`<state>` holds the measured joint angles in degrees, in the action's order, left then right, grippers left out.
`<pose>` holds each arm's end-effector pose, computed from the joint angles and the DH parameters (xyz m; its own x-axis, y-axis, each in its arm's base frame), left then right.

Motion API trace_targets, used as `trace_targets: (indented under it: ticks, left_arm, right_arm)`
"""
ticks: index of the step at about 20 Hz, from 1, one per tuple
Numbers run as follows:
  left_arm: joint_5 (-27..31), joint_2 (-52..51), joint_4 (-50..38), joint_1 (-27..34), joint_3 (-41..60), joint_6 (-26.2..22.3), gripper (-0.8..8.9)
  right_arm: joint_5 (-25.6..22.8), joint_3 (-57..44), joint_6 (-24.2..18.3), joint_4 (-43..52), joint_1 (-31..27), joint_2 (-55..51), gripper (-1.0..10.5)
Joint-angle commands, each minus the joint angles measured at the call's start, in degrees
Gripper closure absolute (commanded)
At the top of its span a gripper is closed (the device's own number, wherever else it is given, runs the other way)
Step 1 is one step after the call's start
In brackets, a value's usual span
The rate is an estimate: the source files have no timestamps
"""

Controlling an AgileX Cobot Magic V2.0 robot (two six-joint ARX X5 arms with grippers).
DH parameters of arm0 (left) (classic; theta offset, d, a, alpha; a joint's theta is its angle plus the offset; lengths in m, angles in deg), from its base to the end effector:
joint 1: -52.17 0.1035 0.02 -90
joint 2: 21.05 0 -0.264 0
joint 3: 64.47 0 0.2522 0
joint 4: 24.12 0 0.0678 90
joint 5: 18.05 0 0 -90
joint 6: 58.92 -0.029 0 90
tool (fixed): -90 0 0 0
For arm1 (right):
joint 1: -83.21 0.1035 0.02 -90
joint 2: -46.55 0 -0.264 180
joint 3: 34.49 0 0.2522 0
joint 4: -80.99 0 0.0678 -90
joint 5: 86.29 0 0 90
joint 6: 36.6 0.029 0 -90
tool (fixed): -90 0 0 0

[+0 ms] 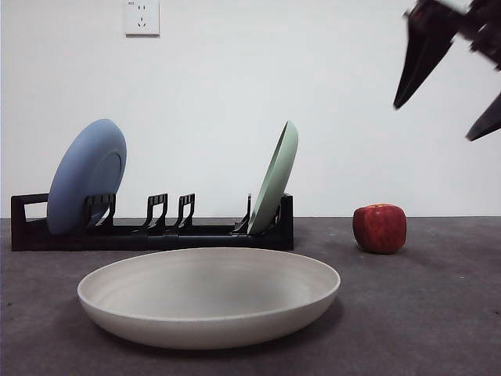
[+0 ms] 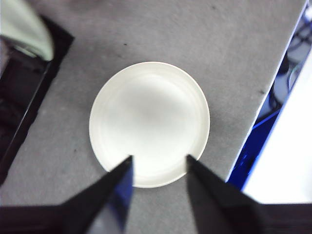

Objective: Take the yellow plate from the plate rack,put the plate on the table,take the apple from the table,put the apple in the plate

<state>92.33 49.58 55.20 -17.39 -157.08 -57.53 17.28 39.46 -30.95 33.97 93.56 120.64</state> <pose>0.0854 -0.2003 0.3670 0.5030 -0.3524 -0.7892 0.8054 0.5225 0.2800 0.2596 0.0543 0.2864 0.6081 0.3496 -0.7128 -0.2590 0.9361 0.2382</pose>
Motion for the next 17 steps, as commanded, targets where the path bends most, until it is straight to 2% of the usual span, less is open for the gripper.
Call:
trace_targets:
  ticks: [1, 6, 10, 17]
  left_arm:
    - [0.00, -4.90, 1.38, -0.20, 0.09, 6.29, 8.15]
    - [0.24, -13.90, 5.46, -0.20, 0.09, 7.65, 8.15]
    - [0.28, -18.99, 5.57, -0.17, 0.09, 7.67, 8.15]
    - [0.66, -21.18, 7.67, -0.17, 0.11, 9.18, 8.15]
  right_arm:
    - [-2.05, 4.59, -1.66, 1.27, 0.63, 6.67, 1.8]
    - [-3.52, 12.39, -1.84, 2.08, 0.61, 20.02, 1.8]
    - [-4.24, 17.49, -1.29, 2.38, 0.63, 28.72, 0.6]
    - [-5.27, 18.43, -1.36, 7.13, 0.92, 36.09, 0.7]
